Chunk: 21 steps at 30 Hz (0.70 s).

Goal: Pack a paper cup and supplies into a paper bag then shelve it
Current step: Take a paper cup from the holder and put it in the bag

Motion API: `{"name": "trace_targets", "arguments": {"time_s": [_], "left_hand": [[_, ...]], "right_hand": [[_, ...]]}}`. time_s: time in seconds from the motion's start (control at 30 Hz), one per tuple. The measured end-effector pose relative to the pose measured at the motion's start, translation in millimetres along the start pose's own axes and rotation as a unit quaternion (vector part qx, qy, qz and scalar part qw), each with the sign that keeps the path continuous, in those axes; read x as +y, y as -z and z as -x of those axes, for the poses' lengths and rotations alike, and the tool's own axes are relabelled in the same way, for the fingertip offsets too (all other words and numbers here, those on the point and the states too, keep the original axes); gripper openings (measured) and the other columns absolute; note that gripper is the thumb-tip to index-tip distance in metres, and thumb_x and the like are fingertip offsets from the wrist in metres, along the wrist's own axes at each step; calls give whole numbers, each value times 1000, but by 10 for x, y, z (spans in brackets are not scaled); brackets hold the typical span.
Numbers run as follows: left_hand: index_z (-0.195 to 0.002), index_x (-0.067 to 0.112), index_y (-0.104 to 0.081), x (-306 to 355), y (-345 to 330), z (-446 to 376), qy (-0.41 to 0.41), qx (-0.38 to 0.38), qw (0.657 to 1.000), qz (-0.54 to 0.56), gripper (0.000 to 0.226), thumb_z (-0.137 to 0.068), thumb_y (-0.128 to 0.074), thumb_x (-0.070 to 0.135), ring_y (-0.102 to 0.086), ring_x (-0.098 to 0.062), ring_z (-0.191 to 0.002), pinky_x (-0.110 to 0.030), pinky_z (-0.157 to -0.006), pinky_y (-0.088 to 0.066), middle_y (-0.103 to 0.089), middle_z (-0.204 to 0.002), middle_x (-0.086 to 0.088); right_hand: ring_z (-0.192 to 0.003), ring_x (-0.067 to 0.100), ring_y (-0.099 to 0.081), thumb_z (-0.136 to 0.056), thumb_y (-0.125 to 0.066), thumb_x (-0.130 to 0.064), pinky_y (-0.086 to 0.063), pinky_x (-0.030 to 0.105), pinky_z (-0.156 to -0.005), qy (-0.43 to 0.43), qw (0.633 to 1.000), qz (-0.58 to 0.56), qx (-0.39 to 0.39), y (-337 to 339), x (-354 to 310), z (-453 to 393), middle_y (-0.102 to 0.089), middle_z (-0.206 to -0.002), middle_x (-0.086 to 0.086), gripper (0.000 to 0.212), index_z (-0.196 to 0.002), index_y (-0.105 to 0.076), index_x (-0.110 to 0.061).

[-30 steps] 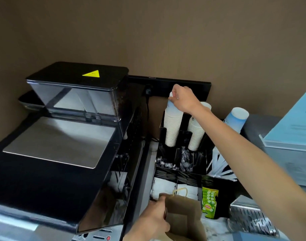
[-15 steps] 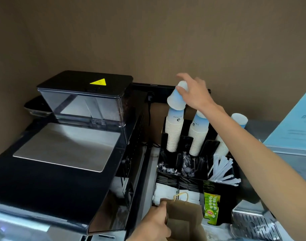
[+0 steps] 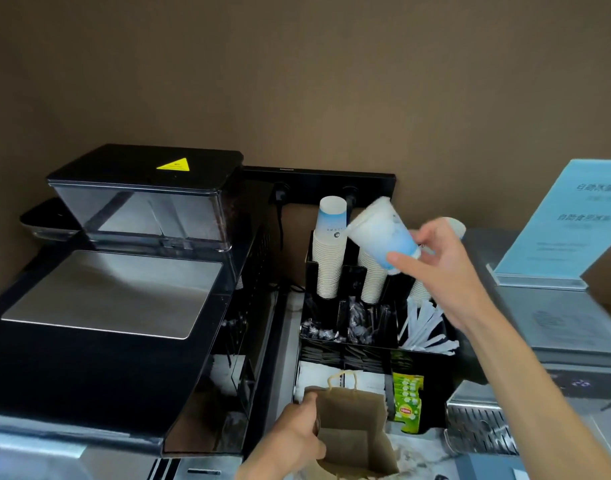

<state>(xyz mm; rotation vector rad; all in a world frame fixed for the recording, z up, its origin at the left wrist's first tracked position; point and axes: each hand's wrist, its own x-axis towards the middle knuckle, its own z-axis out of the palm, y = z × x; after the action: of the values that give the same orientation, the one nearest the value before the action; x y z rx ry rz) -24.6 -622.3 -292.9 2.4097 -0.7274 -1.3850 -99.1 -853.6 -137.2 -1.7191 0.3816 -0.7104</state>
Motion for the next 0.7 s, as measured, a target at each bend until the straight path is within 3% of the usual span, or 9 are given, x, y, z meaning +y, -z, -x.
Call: {"name": "trace_targets", "arguments": {"time_s": [0.13, 0.23, 0.3, 0.37, 0.43, 0.5, 0.6, 0.67, 0.7], "left_hand": [[-155, 25, -15, -4, 10, 14, -13, 3, 1000, -4, 89, -84, -67, 13, -51, -24, -125, -30, -100, -45, -44, -136, -8], [-152, 24, -21, -27, 9, 21, -22, 8, 1000, -7, 84, -83, -67, 12, -53, -22, -120, -29, -98, -47, -45, -132, -7], [-152, 24, -22, -32, 18, 36, -28, 11, 999, -11, 83, -84, -68, 11, -53, -20, -116, -28, -96, -46, -46, -132, -7], [-151, 23, -24, -47, 27, 49, -38, 14, 999, -8, 81, -83, -68, 11, -54, -19, -112, -27, -92, -47, -49, -130, -7], [-149, 22, -26, -61, 38, 71, -46, 17, 999, -4, 78, -84, -68, 11, -56, -19, -110, -26, -90, -48, -51, -127, -7], [-149, 21, -27, -76, 41, 75, -49, 19, 999, 1, 77, -84, -67, 10, -55, -19, -111, -27, -94, -49, -51, -127, -7], [-148, 21, -28, -87, 36, 73, -49, 20, 999, 5, 77, -83, -68, 10, -57, -22, -115, -30, -98, -51, -53, -127, -9], [-146, 21, -30, -110, 22, 59, -54, 23, 998, 7, 76, -81, -68, 9, -58, -24, -116, -33, -99, -53, -55, -127, -11], [-145, 20, -33, -122, 13, 47, -56, 26, 998, 11, 75, -80, -68, 9, -59, -23, -115, -35, -100, -53, -56, -126, -11]], "right_hand": [[-111, 37, -67, -82, -71, -28, -52, 54, -99, -55, 991, -111, -50, -10, 215, 290, -72, -117, 8, 35, -100, -42, -36], [-114, 33, -68, -84, -75, -16, -55, 55, -96, -66, 986, -115, -98, -39, 248, 423, -62, -135, 5, 79, -130, -32, -63], [-115, 31, -68, -85, -77, -11, -58, 51, -91, -71, 984, -111, -117, -61, 246, 465, -54, -141, 0, 96, -135, -22, -71], [-109, 27, -70, -85, -77, -11, -62, 41, -85, -63, 989, -71, -118, -90, 205, 492, -52, -140, 2, 84, -136, -32, -59], [-100, 20, -73, -75, -81, -20, -61, 32, -77, -65, 990, -37, -121, -120, 149, 526, -61, -126, 7, 59, -120, -48, -41], [-94, 19, -73, -68, -85, -23, -61, 32, -76, -71, 984, -23, -163, -136, 144, 585, -71, -108, 3, 46, -100, -52, -29], [-88, 18, -69, -74, -84, -23, -59, 37, -82, -82, 959, 20, -269, -179, 170, 698, -71, -94, -3, 28, -91, -62, -17], [-80, 16, -61, -80, -81, -26, -53, 36, -74, -101, 939, 45, -327, -209, 241, 756, -61, -86, 4, 36, -76, -57, 1], [-79, 14, -58, -81, -79, -32, -48, 32, -70, -109, 928, 68, -349, -231, 275, 789, -57, -85, 8, 42, -67, -54, -1]]}}
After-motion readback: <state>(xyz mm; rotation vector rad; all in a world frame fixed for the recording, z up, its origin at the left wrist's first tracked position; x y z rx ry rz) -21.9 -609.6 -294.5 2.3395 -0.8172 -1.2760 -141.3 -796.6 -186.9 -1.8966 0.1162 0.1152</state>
